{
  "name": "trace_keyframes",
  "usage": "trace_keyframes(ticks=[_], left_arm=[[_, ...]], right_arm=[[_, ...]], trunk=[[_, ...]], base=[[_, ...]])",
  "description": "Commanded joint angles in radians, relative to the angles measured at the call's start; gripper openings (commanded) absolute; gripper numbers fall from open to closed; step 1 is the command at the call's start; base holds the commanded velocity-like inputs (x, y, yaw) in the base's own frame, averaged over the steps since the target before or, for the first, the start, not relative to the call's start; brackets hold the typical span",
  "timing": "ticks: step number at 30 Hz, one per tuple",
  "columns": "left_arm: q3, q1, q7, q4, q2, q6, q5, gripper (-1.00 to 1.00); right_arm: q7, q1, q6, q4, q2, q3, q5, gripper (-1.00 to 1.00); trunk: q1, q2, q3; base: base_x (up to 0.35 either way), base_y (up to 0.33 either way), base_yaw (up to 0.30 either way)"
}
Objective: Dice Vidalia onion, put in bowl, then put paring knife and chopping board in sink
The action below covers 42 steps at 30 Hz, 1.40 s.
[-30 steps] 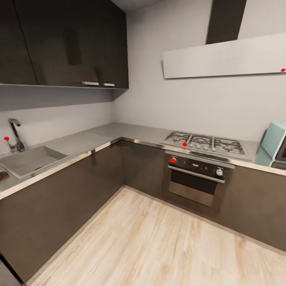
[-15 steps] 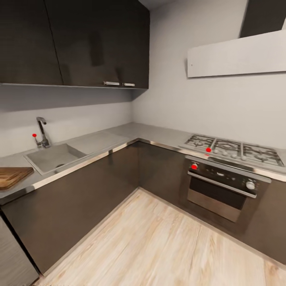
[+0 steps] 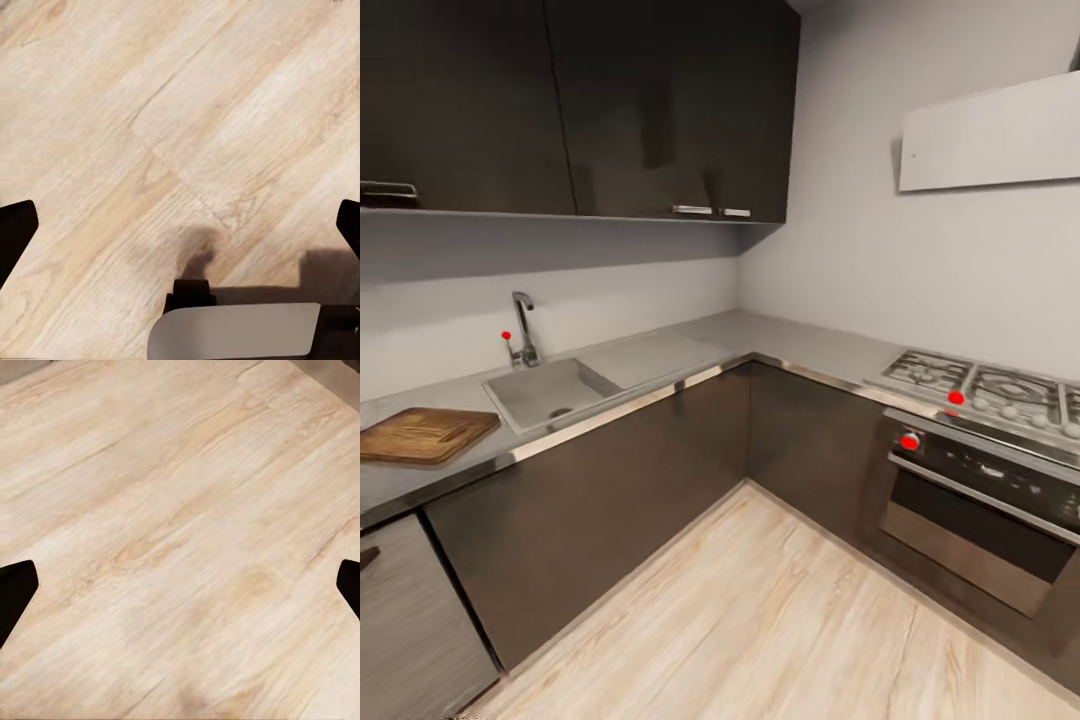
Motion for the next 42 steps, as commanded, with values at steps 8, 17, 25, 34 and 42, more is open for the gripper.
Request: trace_keyframes(ticks=[8,17,25,34,42], left_arm=[[0.001,0.0,0.0,0.0,0.0,-0.003,0.001,1.0],[0.001,0.0,0.0,0.0,0.0,-0.002,0.001,1.0],[0.001,0.0,0.0,0.0,0.0,-0.002,0.001,1.0],[0.001,0.0,0.0,0.0,0.0,-0.002,0.001,1.0],[0.001,0.0,0.0,0.0,0.0,-0.003,0.001,1.0]], right_arm=[[-0.006,0.0,-0.002,0.0,-0.001,0.001,0.008,1.0],[-0.006,0.0,-0.002,0.0,-0.001,0.001,0.008,1.0],[-0.006,0.0,-0.002,0.0,-0.001,0.001,0.008,1.0],[-0.006,0.0,-0.002,0.0,-0.001,0.001,0.008,1.0],[-0.006,0.0,-0.002,0.0,-0.001,0.001,0.008,1.0]], trunk=[[0.0,0.0,-0.001],[0.0,0.0,-0.001],[0.0,0.0,-0.001],[0.0,0.0,-0.001],[0.0,0.0,-0.001]], base=[[0.149,-0.073,0.283],[0.143,-0.096,0.283],[0.132,-0.103,0.283],[0.123,-0.098,0.283],[0.076,-0.012,0.283]])
